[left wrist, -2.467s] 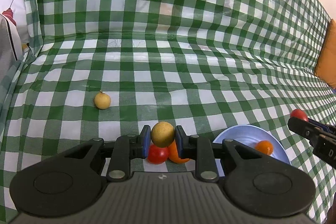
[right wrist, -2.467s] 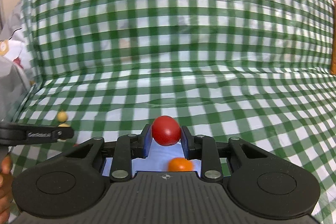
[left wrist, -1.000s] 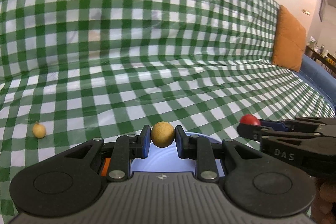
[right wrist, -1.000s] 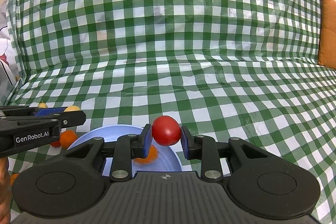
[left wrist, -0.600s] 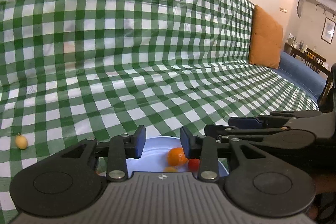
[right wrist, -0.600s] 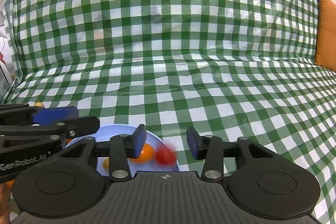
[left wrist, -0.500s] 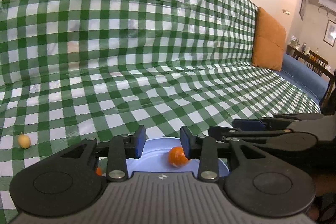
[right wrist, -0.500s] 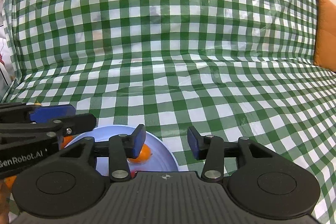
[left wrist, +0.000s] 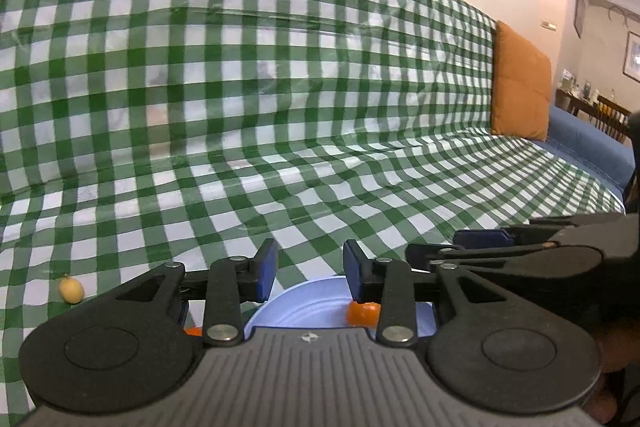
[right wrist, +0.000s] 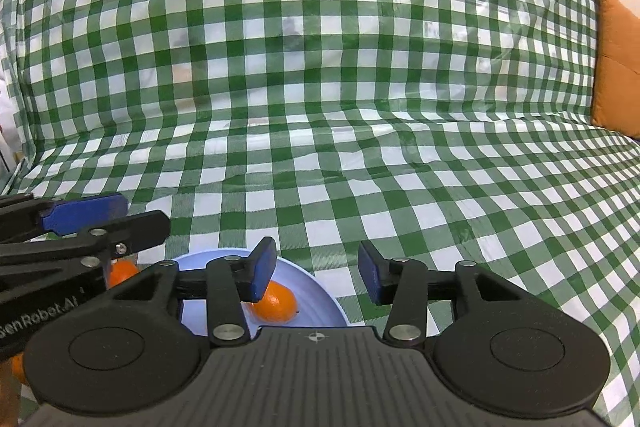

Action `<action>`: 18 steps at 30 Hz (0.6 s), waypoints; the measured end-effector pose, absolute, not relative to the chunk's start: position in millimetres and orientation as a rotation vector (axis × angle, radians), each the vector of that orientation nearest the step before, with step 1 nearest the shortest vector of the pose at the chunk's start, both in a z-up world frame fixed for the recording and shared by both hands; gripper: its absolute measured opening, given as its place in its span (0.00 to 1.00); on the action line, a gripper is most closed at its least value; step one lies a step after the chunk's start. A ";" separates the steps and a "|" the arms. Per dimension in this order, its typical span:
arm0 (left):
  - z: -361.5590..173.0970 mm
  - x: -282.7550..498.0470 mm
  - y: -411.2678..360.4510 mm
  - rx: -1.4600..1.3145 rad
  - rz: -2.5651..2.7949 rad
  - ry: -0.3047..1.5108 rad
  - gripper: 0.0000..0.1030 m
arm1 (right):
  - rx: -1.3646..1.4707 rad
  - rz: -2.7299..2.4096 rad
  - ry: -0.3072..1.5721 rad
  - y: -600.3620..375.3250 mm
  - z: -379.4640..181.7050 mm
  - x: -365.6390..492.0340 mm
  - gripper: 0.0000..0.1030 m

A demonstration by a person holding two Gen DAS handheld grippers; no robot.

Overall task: Organize fruits
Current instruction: 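Move the left tool to another yellow fruit while the right tool moves to a mandarin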

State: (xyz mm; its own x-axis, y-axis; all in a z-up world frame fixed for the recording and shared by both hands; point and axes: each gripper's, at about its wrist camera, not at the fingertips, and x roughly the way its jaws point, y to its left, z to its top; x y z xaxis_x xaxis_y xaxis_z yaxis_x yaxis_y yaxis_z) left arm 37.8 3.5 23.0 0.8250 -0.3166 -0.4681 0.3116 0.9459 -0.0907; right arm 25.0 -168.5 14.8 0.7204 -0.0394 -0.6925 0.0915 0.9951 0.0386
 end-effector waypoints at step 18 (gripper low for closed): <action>31.3 74.4 137.9 -0.284 0.054 0.602 0.16 | 0.097 -0.040 0.690 -138.1 27.1 28.6 0.20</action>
